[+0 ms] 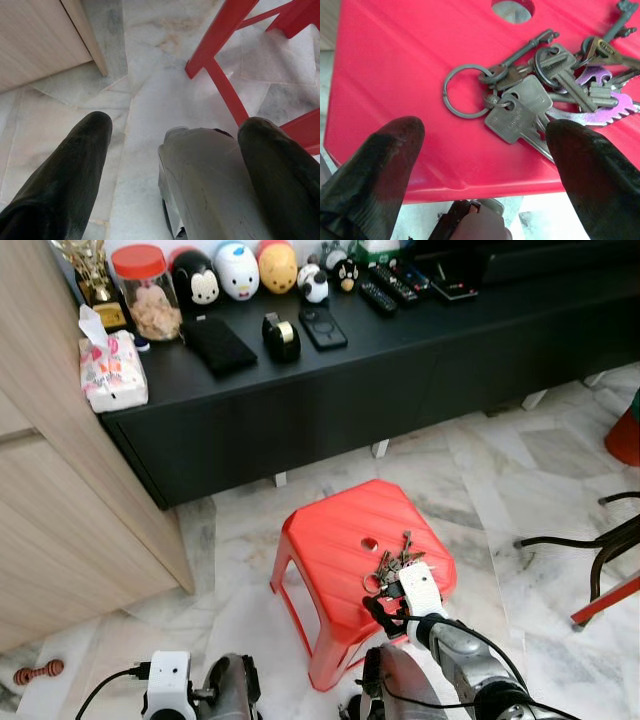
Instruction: Hang keys on a hook
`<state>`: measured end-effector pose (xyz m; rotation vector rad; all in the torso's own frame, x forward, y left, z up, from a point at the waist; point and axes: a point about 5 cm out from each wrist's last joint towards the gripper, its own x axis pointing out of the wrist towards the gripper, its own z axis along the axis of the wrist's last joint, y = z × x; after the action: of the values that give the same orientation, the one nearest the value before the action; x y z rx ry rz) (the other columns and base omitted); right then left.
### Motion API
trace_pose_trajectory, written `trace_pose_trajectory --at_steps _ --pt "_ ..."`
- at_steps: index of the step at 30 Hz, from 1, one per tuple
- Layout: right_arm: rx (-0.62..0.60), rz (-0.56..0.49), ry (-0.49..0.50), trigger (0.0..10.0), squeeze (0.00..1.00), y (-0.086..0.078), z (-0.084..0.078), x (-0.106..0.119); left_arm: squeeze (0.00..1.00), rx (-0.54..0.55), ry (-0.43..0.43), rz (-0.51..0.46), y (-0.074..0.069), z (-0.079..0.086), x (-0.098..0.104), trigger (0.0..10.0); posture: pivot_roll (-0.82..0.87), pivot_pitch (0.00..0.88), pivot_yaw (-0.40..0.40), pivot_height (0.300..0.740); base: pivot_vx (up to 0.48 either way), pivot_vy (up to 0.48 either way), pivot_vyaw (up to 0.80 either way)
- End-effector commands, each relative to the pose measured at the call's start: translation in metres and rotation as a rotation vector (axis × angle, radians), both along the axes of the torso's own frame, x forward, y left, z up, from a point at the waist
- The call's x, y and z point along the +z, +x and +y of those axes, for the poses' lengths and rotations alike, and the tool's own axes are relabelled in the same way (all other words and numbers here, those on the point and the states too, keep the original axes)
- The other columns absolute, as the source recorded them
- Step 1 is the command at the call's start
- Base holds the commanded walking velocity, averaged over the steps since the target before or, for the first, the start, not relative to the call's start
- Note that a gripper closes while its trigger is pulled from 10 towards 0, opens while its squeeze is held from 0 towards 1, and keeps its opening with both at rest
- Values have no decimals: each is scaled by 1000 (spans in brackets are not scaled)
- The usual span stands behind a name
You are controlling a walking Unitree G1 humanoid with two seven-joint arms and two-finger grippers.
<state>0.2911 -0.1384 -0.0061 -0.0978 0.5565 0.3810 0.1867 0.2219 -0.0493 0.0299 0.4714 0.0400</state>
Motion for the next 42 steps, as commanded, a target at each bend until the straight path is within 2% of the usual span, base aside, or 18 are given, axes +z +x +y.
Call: trace_pose_trajectory --at_steps 1,8,13,17,19,23,24,25,26,35,42 --pt "-23 -5 -5 10000 0 1 -4 1 0 -27 -11 98 -25 -7 -16 10000 134 285 -79 620 0 0 0" --pt "-36 -32 2 10000 0 9 -5 9 0 -34 -8 70 -25 -8 -12 10000 136 293 -79 620 0 0 0" --pt "-36 -18 -29 10000 0 8 -8 6 0 -34 -8 66 -27 -8 -11 10000 137 298 -80 620 0 0 0" --pt "-40 3 -36 9882 0 2 -10 0 0 -37 -7 69 -34 -10 -12 10000 140 310 -79 620 0 0 0" --pt "-32 21 -39 0 0 -2 -9 -3 0 -37 -7 69 -36 -10 -12 10000 142 314 -78 620 0 0 0" --pt "-26 33 -50 0 0 -4 -9 -6 0 -39 -6 69 -38 -10 -11 10000 142 321 -79 620 0 0 0" --pt "-30 34 -54 8196 0 -5 -9 -6 0 -42 -5 67 -38 -10 -10 10000 143 323 -78 620 0 0 0" --pt "-30 34 -54 8196 0 -5 -9 -6 0 -42 -5 67 -38 -10 -10 10000 143 323 -78 620 0 0 0" --pt "-33 34 -57 10000 0 -5 -9 -7 0 -43 -5 66 -38 -11 -10 10000 143 324 -77 620 0 0 0" --pt "-44 30 -45 10000 0 -2 -8 -5 0 -57 -9 66 -36 -16 -7 10000 142 322 -75 620 0 0 0" --pt "10 -34 53 10000 0 3 4 5 0 -55 -8 70 -37 -16 -6 10000 143 322 -75 620 0 0 0"
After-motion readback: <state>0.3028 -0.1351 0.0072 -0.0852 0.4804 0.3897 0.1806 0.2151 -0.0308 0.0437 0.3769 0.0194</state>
